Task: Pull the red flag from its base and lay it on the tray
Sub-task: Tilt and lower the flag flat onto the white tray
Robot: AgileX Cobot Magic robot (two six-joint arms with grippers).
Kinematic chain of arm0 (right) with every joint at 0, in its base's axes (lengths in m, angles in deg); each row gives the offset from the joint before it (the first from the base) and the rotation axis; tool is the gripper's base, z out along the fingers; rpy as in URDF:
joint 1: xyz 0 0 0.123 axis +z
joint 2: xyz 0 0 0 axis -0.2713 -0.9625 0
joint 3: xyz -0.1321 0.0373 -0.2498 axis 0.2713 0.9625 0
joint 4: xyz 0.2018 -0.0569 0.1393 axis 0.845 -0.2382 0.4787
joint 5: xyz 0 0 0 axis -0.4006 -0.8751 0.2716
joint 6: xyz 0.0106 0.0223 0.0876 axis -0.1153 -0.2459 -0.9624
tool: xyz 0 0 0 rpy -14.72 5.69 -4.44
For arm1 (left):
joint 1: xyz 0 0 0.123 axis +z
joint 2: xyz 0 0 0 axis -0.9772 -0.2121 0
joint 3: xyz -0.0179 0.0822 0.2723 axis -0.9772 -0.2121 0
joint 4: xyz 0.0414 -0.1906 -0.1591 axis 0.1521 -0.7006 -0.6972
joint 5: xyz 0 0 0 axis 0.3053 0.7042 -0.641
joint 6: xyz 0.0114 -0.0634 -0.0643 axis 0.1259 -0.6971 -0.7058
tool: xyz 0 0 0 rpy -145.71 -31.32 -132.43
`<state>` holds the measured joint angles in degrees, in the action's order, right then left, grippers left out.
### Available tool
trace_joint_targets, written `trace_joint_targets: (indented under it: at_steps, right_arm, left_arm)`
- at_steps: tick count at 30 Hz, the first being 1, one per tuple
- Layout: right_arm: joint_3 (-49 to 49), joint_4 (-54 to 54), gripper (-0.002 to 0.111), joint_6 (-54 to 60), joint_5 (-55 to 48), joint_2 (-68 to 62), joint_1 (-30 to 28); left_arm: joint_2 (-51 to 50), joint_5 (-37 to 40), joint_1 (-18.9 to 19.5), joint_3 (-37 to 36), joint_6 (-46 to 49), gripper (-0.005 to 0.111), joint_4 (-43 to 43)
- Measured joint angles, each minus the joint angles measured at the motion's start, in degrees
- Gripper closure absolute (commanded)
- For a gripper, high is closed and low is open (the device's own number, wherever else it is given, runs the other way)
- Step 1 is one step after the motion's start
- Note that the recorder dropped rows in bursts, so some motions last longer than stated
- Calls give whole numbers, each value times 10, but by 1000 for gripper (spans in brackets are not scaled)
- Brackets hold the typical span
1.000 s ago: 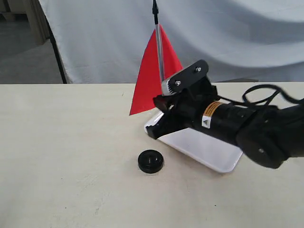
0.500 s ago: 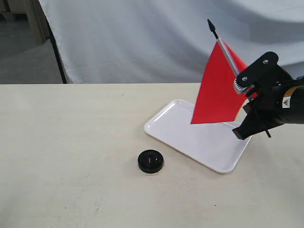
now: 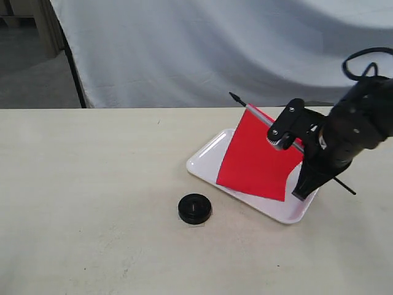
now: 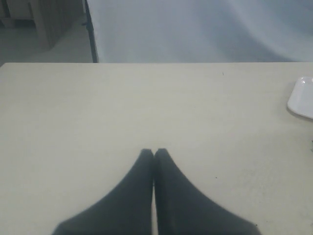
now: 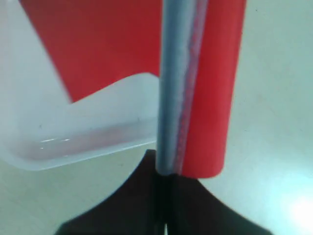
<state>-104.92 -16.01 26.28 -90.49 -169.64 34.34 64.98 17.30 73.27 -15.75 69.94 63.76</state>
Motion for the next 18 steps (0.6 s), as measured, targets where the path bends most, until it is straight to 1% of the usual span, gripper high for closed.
trace_joint_targets:
  at_steps: [3,7,13,18]
  right_arm:
    - [-46,-63,109,-42,-53,-44,25]
    - [-109,-85,109,-59,-104,-106,40]
    - [-163,-92,109,-64,-123,-175,43]
    - [-179,-95,108,-64,-124,-223,49]
  left_arm:
    - [0,0,0,0,0,107,0]
    - [0,0,0,0,0,107,0]
    - [0,0,0,0,0,107,0]
    - [0,0,0,0,0,107,0]
